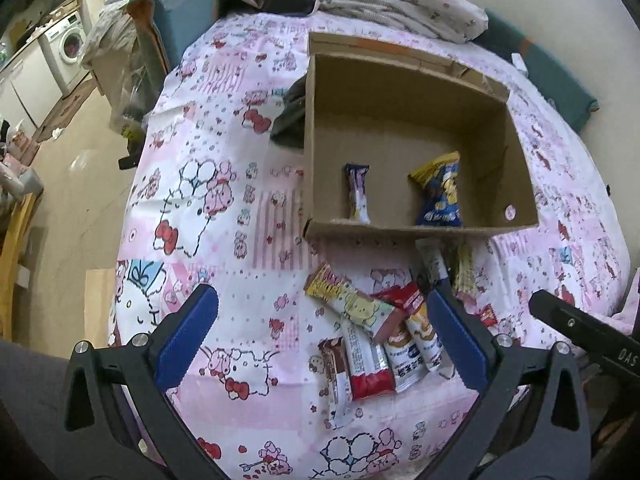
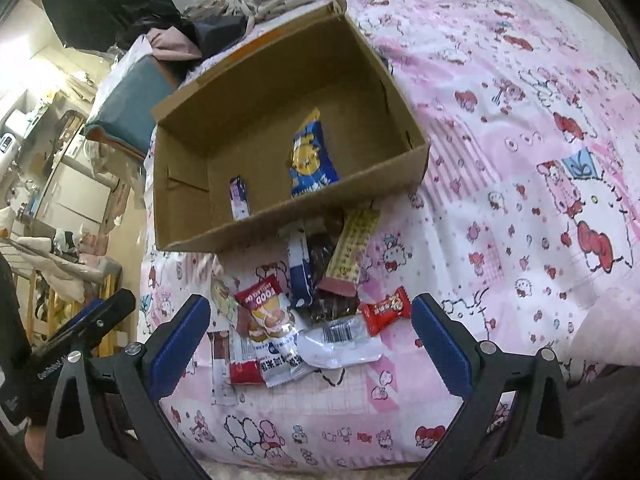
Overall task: Organize snacks
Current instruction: 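Withdraw both grippers from the box back toward the snack pile, then grasp the brown chocolate bar with the left gripper while the right grasps a white-blue bar, then lower both held bars into the box and open both grippers, then move both grippers back over the remaining snack pile, then grasp the yellow-green candy pack with the left gripper while the right grasps a red packet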
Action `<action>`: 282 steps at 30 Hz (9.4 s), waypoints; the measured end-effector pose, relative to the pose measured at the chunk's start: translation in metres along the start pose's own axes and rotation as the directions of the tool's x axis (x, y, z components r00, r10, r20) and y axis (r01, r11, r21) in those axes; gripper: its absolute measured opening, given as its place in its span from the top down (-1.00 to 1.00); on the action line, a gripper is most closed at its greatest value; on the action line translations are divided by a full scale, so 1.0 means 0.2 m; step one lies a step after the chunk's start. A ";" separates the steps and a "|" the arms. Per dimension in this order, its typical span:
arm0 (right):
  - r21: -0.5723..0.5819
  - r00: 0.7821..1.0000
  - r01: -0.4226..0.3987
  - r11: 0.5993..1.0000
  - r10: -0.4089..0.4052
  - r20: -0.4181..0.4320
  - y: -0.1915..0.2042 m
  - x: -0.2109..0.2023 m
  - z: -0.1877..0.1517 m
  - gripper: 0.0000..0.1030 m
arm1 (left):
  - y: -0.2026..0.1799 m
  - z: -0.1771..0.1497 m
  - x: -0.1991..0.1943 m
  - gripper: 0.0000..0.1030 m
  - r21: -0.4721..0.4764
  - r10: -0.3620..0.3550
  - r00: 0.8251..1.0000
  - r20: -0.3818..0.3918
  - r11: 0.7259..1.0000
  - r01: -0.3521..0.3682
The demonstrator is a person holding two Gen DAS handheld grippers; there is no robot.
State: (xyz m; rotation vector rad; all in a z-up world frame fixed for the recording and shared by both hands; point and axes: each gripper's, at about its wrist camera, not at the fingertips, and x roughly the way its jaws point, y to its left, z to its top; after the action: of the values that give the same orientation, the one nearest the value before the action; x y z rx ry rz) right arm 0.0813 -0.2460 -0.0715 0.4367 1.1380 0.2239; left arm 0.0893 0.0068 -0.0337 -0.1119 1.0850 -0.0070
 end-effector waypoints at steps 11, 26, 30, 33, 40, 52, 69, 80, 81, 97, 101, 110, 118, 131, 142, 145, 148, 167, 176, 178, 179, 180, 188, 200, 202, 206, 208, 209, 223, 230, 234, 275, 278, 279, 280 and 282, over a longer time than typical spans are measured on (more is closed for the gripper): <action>0.038 0.987 0.142 0.989 -0.138 -0.081 -0.09 0.08 -0.03 -0.99 | 0.05 -0.07 0.17 -0.92 -0.023 0.055 0.989 -0.139 0.998 -0.059; 0.077 0.985 0.142 0.987 -0.134 -0.105 -0.12 0.12 -0.01 -0.99 | -0.01 -0.24 0.44 0.04 0.005 -0.004 0.920 -0.391 1.000 0.006; 0.087 0.985 0.139 0.986 -0.129 -0.110 -0.13 0.12 -0.01 -0.99 | -0.04 -0.30 0.50 0.04 0.059 0.048 0.910 -0.413 0.998 -0.026; 0.091 0.986 0.137 0.986 -0.127 -0.105 -0.13 0.11 -0.01 -0.99 | -0.04 -0.32 0.52 0.73 0.072 0.065 0.901 -0.428 0.997 -0.037; 0.158 0.994 0.066 0.985 -0.051 -0.095 -0.17 0.08 0.01 -0.61 | 0.03 -0.26 0.40 0.73 0.003 0.019 0.923 -0.385 1.000 -0.019; -0.097 0.974 0.076 0.992 -0.095 -0.206 0.13 0.40 0.13 0.12 | 0.05 -0.16 0.25 0.73 -0.028 0.006 0.962 -0.272 1.000 -0.014; -0.094 0.981 0.015 0.995 -0.033 -0.190 0.13 0.27 0.07 0.64 | 0.05 -0.12 0.29 0.73 -0.042 -0.006 0.963 -0.270 0.999 -0.005; -0.014 0.975 -0.154 0.988 0.149 -0.163 0.12 0.05 0.01 0.65 | 0.06 -0.05 0.19 0.73 -0.050 -0.004 0.981 -0.195 0.999 -0.006; -0.031 0.978 -0.162 0.986 0.156 -0.141 0.14 0.00 0.02 0.65 | 0.06 -0.02 0.15 0.73 -0.051 -0.012 0.986 -0.165 0.999 0.004; -0.047 0.975 -0.220 0.974 0.222 0.025 0.14 -0.14 0.27 0.65 | -0.08 0.37 -0.10 0.73 0.042 -0.019 0.998 0.065 0.999 0.016; -0.051 0.973 -0.219 0.974 0.222 0.065 0.14 -0.16 0.38 0.65 | -0.10 0.47 -0.09 0.73 0.043 -0.015 0.997 0.079 0.999 0.012; -0.045 0.972 -0.197 0.979 0.201 0.117 0.11 -0.06 0.60 0.65 | -0.20 0.65 0.04 0.73 0.071 -0.011 0.995 0.103 0.997 0.004; -0.030 0.986 -0.137 0.990 0.139 0.092 0.01 0.16 0.63 0.65 | -0.20 0.67 0.26 0.73 0.047 -0.060 0.991 0.120 0.997 0.054; -0.022 0.997 -0.079 0.997 0.079 0.002 -0.01 0.33 0.58 0.64 | -0.25 0.60 0.44 0.73 0.097 -0.062 0.996 0.065 0.994 0.056; -0.024 0.996 -0.079 0.997 0.078 -0.038 -0.01 0.38 0.58 0.64 | -0.25 0.59 0.49 0.72 0.106 -0.038 0.999 0.036 0.994 0.034; -0.028 0.997 -0.070 0.997 0.069 -0.034 -0.01 0.38 0.58 0.60 | -0.26 0.58 0.49 0.71 0.118 -0.023 0.999 0.039 0.993 0.018; -0.017 0.996 -0.084 0.996 0.083 -0.029 -0.01 0.38 0.59 0.57 | -0.27 0.58 0.50 0.62 0.123 -0.041 0.999 0.024 0.992 0.038; 0.031 0.989 -0.128 0.991 0.125 0.080 -0.02 0.19 0.60 -0.71 | -0.22 0.55 0.26 -0.79 0.104 -0.084 0.988 0.129 0.992 0.071; 0.039 0.986 -0.134 0.990 0.129 0.101 -0.03 0.03 0.49 -0.76 | -0.13 0.46 0.14 -0.87 0.078 -0.095 0.990 0.108 0.993 0.087; 0.049 0.988 -0.124 0.991 0.120 0.093 -0.05 0.01 0.46 -0.76 | -0.10 0.42 0.13 -0.87 0.057 -0.092 0.992 0.085 0.995 0.088; 0.061 0.990 -0.122 0.991 0.117 0.082 -0.06 0.01 0.44 -0.76 | -0.09 0.40 0.13 -0.87 0.050 -0.093 0.993 0.074 0.995 0.089; 0.077 0.992 -0.116 0.990 0.112 0.061 -0.07 0.01 0.41 -0.76 | -0.07 0.39 0.12 -0.87 0.044 -0.086 0.994 0.064 0.996 0.084; 0.158 0.997 -0.074 0.985 0.077 -0.017 -0.14 0.03 0.26 -0.76 | 0.07 0.27 0.07 -0.87 -0.056 -0.055 0.998 0.019 0.997 0.056; 0.262 0.997 -0.048 0.964 0.061 -0.041 -0.25 -0.01 0.08 -0.76 | 0.24 0.13 0.15 -0.86 -0.162 0.028 0.995 -0.096 0.986 -0.044; 0.282 0.997 -0.042 0.959 0.059 -0.052 -0.27 0.00 0.07 -0.76 | 0.24 0.11 0.19 -0.86 -0.174 0.017 0.991 -0.130 0.984 -0.040; 0.301 0.997 -0.037 0.953 0.056 -0.055 -0.28 0.02 0.07 -0.76 | 0.21 0.06 0.31 -0.58 -0.206 -0.024 0.982 -0.190 0.978 -0.015; 0.292 0.997 -0.027 0.956 0.045 -0.055 -0.27 0.03 0.07 -0.76 | 0.17 0.04 0.38 -0.48 -0.217 -0.058 0.973 -0.225 0.976 0.008; 0.287 0.998 -0.022 0.958 0.040 -0.056 -0.27 0.03 0.08 -0.76 | 0.15 0.03 0.41 -0.40 -0.220 -0.071 0.968 -0.239 0.975 0.017; 0.299 0.999 -0.003 0.954 0.016 -0.040 -0.28 0.04 0.09 -0.76 | 0.05 -0.07 0.62 0.56 -0.188 -0.089 0.931 -0.355 0.982 0.022; 0.316 0.995 0.022 0.948 0.011 -0.101 -0.32 0.10 0.08 -0.63 | 0.05 -0.05 0.45 0.56 -0.102 -0.046 0.952 -0.304 0.995 0.016; 0.288 0.980 0.073 0.955 -0.016 -0.197 -0.32 0.22 0.07 0.01 | 0.04 -0.06 0.40 0.56 -0.073 -0.040 0.955 -0.295 0.997 0.019; 0.063 0.999 -0.043 0.997 0.042 0.007 -0.05 -0.04 0.08 0.67 | 0.01 -0.02 0.29 0.56 -0.002 0.042 0.988 -0.148 0.999 -0.042; 0.049 0.996 -0.082 0.995 0.081 0.023 -0.01 -0.05 0.09 0.67 | 0.05 0.00 0.24 0.56 -0.034 0.042 0.994 -0.104 0.998 -0.045; 0.047 0.995 -0.098 0.994 0.096 0.030 -0.01 -0.06 0.10 0.67 | 0.05 0.00 0.22 0.56 -0.039 0.042 0.995 -0.090 0.998 -0.045; 0.044 0.994 -0.108 0.993 0.106 0.038 0.01 -0.06 0.09 0.67 | 0.05 0.00 0.21 0.56 -0.039 0.053 0.996 -0.075 0.998 -0.056; 0.042 0.990 -0.128 0.991 0.126 0.056 0.03 -0.06 0.10 0.67 | 0.05 0.00 0.18 0.56 -0.042 0.063 0.997 -0.046 0.997 -0.065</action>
State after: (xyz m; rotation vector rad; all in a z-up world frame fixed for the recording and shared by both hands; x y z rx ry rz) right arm 0.0950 -0.2488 -0.0521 0.5531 1.0653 0.2968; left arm 0.1058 0.0143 -0.0659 -0.1168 1.1330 0.0723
